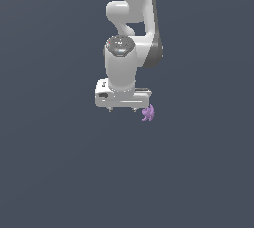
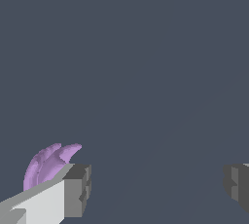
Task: Pick up the object and move it to a goal position.
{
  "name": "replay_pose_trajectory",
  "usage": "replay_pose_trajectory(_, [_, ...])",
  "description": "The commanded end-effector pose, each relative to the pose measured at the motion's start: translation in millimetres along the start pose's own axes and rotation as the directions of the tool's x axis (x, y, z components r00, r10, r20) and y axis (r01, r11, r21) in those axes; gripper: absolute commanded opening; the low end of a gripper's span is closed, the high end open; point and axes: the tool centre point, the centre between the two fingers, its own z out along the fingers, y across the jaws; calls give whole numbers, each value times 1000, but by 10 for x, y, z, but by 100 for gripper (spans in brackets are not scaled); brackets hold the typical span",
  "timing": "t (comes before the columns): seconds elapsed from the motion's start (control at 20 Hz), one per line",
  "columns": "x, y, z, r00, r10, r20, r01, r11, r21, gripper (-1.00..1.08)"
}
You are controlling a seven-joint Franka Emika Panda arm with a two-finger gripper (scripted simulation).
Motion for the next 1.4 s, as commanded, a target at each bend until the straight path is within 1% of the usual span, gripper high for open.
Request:
replay_pose_trajectory(0.0, [0,0,0,1000,0,0,0,1000,0,100])
replay_pose_trajectory(0.15, [-13,-3,20,1000,7,8,-7,1000,3,100])
replay_pose_trajectory(0.4, [-63,-13,92,999,31,38,-32,999,14,100])
replay_pose_trajectory(0.6, [-62,-15,91,999,31,37,-31,999,13,100])
replay_pose_trajectory(0.8, [-82,-77,121,999,33,35,-34,999,13,100])
replay_pose_trajectory(1.05, [-155,-290,215,999,41,26,-41,999,10,100])
replay_pose_trajectory(1.35, [-347,-727,406,998,56,7,-56,998,8,100])
